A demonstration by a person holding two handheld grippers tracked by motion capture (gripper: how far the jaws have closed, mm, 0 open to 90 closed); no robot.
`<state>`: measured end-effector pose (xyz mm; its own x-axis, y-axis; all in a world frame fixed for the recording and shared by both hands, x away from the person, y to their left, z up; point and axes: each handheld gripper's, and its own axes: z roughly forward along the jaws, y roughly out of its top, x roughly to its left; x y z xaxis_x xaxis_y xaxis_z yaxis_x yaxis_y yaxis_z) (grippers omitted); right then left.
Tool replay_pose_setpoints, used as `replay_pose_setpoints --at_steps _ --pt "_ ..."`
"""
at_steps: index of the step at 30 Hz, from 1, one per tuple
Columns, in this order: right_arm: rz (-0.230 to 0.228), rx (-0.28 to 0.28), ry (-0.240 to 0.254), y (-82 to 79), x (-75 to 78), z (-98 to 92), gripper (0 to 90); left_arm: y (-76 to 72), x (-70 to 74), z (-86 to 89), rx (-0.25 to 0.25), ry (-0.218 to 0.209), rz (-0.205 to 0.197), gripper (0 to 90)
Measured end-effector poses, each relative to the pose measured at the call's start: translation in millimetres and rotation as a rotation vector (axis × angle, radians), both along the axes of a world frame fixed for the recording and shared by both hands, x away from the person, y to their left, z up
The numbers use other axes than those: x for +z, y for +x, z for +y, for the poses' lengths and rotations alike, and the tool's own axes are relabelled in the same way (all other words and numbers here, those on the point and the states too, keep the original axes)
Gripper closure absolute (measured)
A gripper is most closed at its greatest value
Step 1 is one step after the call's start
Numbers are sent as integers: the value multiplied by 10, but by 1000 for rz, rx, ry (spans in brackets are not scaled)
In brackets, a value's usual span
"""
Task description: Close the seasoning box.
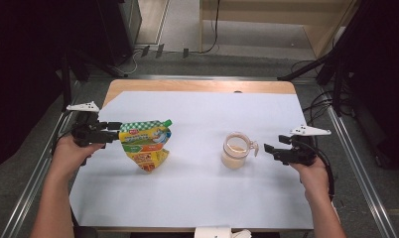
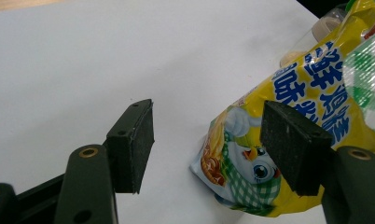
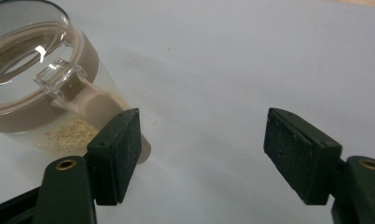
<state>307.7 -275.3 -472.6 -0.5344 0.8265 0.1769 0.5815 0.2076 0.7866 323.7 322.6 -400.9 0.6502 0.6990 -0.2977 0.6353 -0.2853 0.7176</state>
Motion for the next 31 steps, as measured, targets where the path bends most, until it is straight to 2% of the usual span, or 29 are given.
replay_pose_setpoints --at_steps 22,24,25,31 --pt "6 -7 3 -3 3 0 276 9 -30 -7 10 10 14 350" --pt "9 19 4 0 1 -1 220 10 -34 -4 9 15 11 346" --pt "14 32 7 2 -1 3 217 8 -39 -6 9 19 5 344" --pt "21 35 -2 10 -21 27 220 17 -54 -18 33 21 -3 317"
